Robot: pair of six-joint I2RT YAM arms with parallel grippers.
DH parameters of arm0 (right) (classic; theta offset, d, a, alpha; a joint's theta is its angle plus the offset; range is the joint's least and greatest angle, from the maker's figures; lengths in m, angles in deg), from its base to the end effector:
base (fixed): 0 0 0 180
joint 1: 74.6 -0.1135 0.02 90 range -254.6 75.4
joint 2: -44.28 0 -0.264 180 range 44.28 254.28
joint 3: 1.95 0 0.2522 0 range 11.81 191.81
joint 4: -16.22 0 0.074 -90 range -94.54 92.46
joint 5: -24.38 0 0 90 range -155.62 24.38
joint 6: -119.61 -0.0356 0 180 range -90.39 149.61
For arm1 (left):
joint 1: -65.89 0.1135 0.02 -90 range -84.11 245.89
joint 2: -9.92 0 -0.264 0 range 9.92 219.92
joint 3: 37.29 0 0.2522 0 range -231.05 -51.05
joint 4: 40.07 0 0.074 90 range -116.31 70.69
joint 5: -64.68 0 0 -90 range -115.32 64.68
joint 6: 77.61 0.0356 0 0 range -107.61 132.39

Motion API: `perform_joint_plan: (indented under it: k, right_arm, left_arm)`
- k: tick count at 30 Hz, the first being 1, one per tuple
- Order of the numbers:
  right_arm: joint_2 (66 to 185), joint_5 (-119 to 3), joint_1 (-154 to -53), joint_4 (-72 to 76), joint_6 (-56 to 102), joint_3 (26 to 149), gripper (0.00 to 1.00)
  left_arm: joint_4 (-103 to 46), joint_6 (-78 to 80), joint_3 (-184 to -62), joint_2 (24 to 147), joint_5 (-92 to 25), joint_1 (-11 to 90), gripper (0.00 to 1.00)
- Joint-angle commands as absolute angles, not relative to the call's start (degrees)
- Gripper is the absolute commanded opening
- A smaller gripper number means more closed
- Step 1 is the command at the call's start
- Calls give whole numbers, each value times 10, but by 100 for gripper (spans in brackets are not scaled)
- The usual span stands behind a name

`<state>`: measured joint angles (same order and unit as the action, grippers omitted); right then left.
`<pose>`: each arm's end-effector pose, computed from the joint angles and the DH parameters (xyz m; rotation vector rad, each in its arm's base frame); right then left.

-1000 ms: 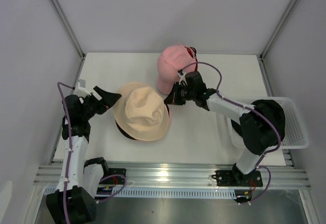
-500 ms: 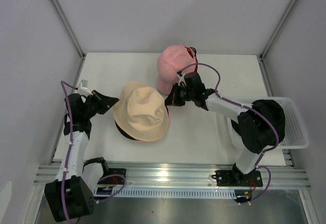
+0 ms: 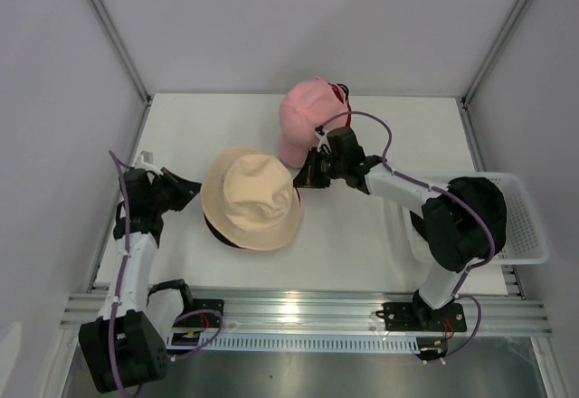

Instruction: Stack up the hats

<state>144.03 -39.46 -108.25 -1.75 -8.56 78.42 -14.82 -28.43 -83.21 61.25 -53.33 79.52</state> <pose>0.3133 0.2274 0.2257 -0.1811 2.4098 1.1485 0.1952 0.0301 0.2421 -0.7006 2.0188 -0.7962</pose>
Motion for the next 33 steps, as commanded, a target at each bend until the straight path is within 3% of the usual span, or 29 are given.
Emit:
perform_joint_plan:
  k: [1, 11, 12, 14, 15, 17, 21, 26, 33]
  right_arm:
    - [1454, -423, -1076, -73, -59, 812, 0]
    - [1441, -434, -1076, -80, -48, 798, 0]
    - [1439, -432, -1076, -83, -47, 802, 0]
    - [1439, -428, -1076, -89, -42, 812, 0]
    - [1440, -424, -1076, -92, -41, 817, 0]
    - [1445, -418, -1076, -98, -40, 824, 0]
    - [1453, -408, -1077, -101, -40, 827, 0]
    - [1454, -403, -1079, -98, -43, 828, 0]
    - [1456, -403, -1079, -105, -38, 837, 0]
  left_arm:
    - [-115, -273, -830, 624, -469, 799, 1]
    - [-106, -267, -829, 583, -451, 792, 1]
    - [-96, -261, -856, 571, -455, 792, 22]
    - [-67, -247, -873, 540, -468, 794, 49]
    - [-50, -226, -914, 531, -472, 793, 70]
    - [11, -202, -958, 512, -471, 794, 77]
    - [38, -174, -990, 488, -522, 799, 78]
    - [-74, -213, -903, 484, -684, 798, 74]
    - [-124, -214, -841, 508, -687, 798, 73]
